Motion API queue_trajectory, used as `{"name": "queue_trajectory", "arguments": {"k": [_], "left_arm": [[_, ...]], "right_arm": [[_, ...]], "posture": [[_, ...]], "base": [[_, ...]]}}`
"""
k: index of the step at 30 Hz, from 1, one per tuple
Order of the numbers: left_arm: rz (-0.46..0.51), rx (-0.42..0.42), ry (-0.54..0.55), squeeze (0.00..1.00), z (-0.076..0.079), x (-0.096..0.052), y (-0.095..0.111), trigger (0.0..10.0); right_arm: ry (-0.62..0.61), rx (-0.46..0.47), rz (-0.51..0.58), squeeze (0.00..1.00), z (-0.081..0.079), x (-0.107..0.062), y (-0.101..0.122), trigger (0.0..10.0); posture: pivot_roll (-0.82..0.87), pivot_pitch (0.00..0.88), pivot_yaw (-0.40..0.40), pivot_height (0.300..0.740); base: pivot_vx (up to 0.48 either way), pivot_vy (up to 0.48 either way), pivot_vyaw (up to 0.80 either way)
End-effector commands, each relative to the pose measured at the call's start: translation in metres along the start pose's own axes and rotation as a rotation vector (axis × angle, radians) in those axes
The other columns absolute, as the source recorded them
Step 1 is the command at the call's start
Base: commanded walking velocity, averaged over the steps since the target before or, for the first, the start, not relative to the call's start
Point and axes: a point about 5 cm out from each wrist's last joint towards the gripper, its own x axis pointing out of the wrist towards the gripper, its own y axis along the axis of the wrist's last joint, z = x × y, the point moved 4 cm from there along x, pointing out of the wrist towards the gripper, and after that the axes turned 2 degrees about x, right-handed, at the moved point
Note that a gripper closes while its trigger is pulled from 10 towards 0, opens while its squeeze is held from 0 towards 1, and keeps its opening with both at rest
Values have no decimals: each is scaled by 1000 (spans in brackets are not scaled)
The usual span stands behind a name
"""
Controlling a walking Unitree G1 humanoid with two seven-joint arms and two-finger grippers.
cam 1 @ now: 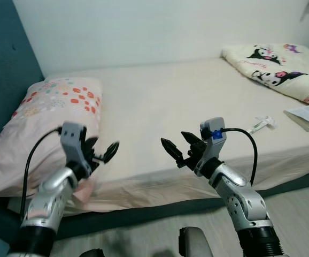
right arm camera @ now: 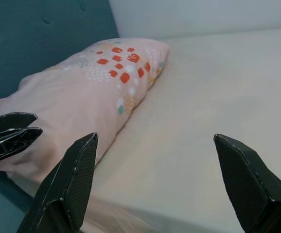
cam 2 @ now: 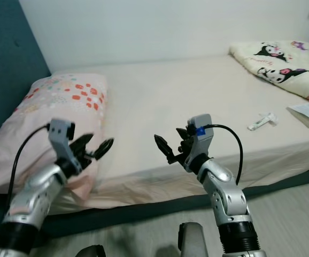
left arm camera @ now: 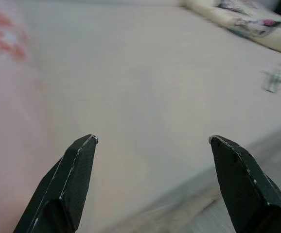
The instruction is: Clean up the room
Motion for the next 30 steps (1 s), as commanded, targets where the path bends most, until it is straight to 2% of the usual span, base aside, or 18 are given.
{"name": "queue_trajectory", "arguments": {"k": [1,2,3,8,10,11,13,16,18,19,20,21,23,24,27,28,29,30], "left_arm": [[1,-66,70,0,0,-4,-10,10000],[1,-66,70,0,0,-4,-10,10000],[-27,-102,143,0,-2,-6,-23,10000],[-85,-102,238,0,-8,-9,-39,10000],[-121,-57,266,0,-13,-14,-53,10000],[-121,-57,266,0,-13,-14,-53,10000],[-158,-19,283,0,-18,-20,-66,10000],[-183,2,291,0,-20,-23,-72,10000],[-273,15,309,0,-29,-40,-100,10000],[-273,15,309,0,-29,-40,-100,10000],[-299,13,316,0,-31,-46,-109,10000],[-299,13,316,0,-31,-46,-109,10000],[-356,-14,352,0,-37,-61,-128,10000],[-356,-14,352,0,-37,-61,-128,10000],[-471,-17,406,0,-43,-83,-157,10000],[-471,-17,406,0,-43,-83,-157,10000],[-527,-11,430,0,-46,-93,-167,10000],[-527,-11,430,0,-46,-93,-167,10000]], "right_arm": [[19,-3,11,0,-4,6,0,10000],[19,-3,11,0,-4,6,0,10000],[19,1,8,0,-3,8,-4,10000],[-9,12,-19,0,4,4,-17,10000],[-45,29,-79,0,12,-5,-41,10000],[-45,29,-79,0,12,-5,-41,10000],[-73,46,-124,0,18,-11,-61,10000],[-86,56,-138,0,21,-14,-67,10000],[-163,85,-261,0,34,-35,-109,10000],[-163,85,-261,0,34,-35,-109,10000],[-189,99,-302,0,38,-44,-123,10000],[-189,99,-302,0,38,-44,-123,10000],[-242,121,-387,0,44,-64,-150,10000],[-242,121,-387,0,44,-64,-150,10000],[-313,149,-510,0,49,-92,-184,10000],[-313,149,-510,0,49,-92,-184,10000],[-343,163,-557,0,50,-103,-195,10000],[-343,163,-557,0,50,-103,-195,10000]], "posture": [[-69,0,-31,616],[-69,0,-31,616],[-70,0,-36,626],[-71,0,-37,641],[-70,0,-35,651],[-70,0,-35,651],[-72,0,-35,666],[-74,0,-34,671],[-77,0,-31,681],[-77,0,-31,681],[-78,0,-30,686],[-78,0,-30,686],[-76,0,-31,696],[-76,0,-31,696],[-78,0,-38,711],[-78,0,-38,711],[-74,0,-44,716],[-74,0,-44,716]], "base": [[0,0,0],[0,0,0],[0,0,0],[0,0,0],[0,0,0],[0,0,0],[0,0,0],[0,0,0],[0,0,0],[0,0,0],[0,0,0],[0,0,0],[0,0,0],[0,0,0],[0,0,0],[0,0,0],[0,0,0],[0,0,0]]}}
